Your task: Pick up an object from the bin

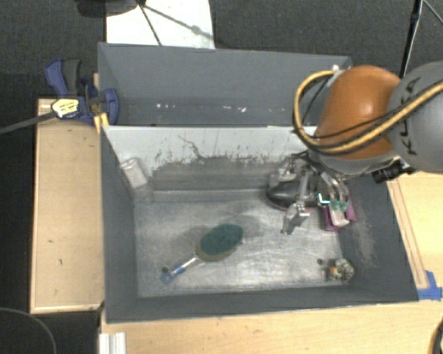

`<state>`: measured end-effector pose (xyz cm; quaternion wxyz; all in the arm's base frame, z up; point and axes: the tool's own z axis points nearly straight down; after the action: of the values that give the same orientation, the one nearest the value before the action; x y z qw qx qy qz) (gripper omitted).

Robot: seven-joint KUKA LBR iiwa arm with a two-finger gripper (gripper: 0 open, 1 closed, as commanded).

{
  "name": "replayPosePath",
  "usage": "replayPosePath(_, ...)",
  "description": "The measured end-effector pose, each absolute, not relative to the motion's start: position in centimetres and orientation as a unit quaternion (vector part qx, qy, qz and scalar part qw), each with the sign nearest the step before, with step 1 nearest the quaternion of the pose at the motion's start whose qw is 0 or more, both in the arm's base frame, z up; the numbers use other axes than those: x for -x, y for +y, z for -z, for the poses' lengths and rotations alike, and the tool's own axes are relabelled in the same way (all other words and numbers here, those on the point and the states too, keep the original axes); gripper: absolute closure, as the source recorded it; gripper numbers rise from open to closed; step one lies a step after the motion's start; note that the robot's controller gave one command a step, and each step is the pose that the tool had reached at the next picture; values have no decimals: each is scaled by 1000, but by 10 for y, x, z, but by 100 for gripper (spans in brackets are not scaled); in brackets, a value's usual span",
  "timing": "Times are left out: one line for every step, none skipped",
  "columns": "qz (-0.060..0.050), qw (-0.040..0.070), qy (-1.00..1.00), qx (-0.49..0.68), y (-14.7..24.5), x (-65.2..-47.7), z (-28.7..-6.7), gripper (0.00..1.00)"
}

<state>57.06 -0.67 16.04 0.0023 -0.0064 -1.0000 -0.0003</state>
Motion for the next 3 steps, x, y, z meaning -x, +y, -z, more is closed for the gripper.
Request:
replayPosePath(2, 1, -1000, -12, 72, -569, -143, 0)
replayPosePath(0, 3, -999, 40, 88, -509, -76, 0)
replayPosePath(0, -2, -999, 41, 87, -513, -81, 100)
